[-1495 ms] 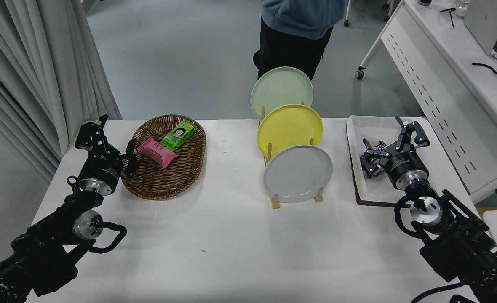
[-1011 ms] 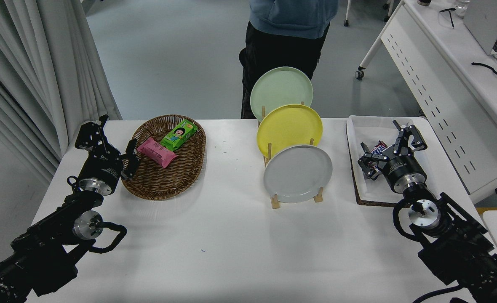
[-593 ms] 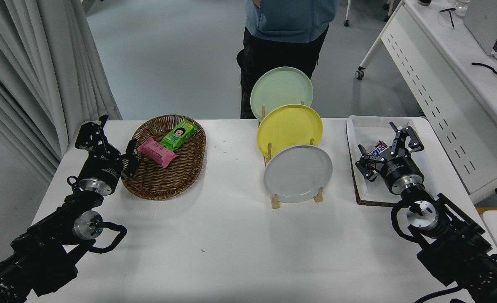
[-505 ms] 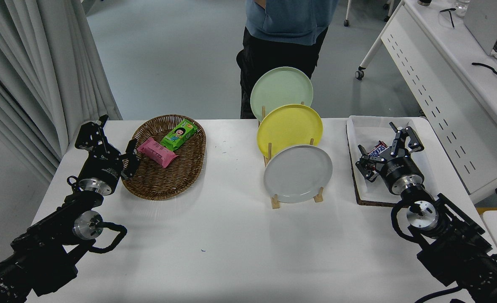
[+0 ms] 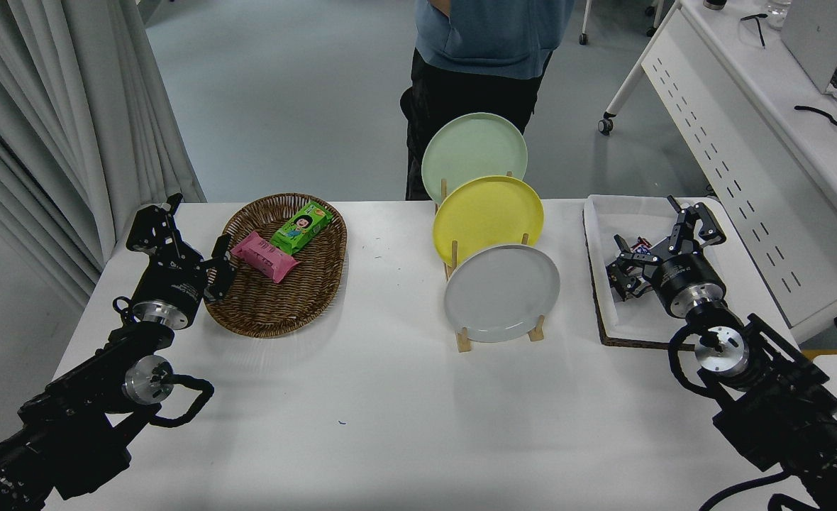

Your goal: Place the plate on the table

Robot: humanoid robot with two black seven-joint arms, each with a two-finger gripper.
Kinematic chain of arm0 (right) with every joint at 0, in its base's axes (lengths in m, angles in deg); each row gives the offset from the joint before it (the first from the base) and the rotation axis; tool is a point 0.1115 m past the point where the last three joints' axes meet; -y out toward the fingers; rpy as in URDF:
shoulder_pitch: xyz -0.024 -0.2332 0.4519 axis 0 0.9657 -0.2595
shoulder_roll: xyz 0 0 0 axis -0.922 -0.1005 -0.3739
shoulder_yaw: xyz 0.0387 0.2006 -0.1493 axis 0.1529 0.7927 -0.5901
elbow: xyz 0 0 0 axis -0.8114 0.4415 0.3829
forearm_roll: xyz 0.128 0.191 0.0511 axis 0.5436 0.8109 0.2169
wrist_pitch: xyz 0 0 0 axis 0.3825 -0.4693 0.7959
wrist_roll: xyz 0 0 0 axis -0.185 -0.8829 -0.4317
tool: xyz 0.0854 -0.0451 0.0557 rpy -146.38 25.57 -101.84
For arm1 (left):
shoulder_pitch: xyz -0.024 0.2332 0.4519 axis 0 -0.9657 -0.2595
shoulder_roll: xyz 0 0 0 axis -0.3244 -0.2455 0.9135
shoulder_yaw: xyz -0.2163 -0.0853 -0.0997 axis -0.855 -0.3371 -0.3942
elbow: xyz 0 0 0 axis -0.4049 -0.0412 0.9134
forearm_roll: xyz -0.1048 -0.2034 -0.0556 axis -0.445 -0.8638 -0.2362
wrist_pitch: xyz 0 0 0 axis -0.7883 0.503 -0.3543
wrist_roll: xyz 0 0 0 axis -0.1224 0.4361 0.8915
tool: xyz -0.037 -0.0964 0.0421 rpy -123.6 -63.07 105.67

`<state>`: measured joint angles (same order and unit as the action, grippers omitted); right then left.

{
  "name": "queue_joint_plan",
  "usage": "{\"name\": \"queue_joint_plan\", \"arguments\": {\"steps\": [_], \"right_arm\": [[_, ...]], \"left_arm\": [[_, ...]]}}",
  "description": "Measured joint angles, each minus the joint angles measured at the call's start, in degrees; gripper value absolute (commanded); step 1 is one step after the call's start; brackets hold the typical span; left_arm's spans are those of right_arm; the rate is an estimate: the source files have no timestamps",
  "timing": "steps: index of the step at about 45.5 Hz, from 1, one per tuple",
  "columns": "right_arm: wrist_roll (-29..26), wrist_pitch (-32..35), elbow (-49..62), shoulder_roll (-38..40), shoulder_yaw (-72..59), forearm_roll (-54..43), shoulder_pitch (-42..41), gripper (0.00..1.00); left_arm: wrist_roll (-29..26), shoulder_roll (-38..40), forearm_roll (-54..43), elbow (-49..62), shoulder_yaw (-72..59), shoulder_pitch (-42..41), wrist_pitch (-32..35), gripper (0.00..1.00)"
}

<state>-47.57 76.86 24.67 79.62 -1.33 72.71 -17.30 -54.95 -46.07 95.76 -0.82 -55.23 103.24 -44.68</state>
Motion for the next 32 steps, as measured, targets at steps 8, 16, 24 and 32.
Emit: {"name": "queue_joint_plan", "arguments": {"steps": [8, 16, 24, 32], "right_arm": [[-0.03, -3.67, -0.47, 3.66, -13.89, 9.15, -4.59, 1.0], [-0.05, -7.63, -0.72, 6.44, -27.97, 15.99, -9.9, 1.0], [-0.05, -9.84, -0.81, 8.5, -37.78, 19.23, -14.37, 1.0], [-0.07, -10.71, -0.87, 10.05, -48.17, 20.35, -18.79, 1.0]], "left_arm": [[0.0, 0.0, 0.0, 0.0, 0.0, 0.0, 0.0, 1.0], [0.0, 0.0, 0.0, 0.0, 0.0, 0.0, 0.0, 1.0], [0.0, 0.0, 0.0, 0.0, 0.0, 0.0, 0.0, 1.0], [0.0, 0.0, 0.0, 0.0, 0.0, 0.0, 0.0, 1.0]]}}
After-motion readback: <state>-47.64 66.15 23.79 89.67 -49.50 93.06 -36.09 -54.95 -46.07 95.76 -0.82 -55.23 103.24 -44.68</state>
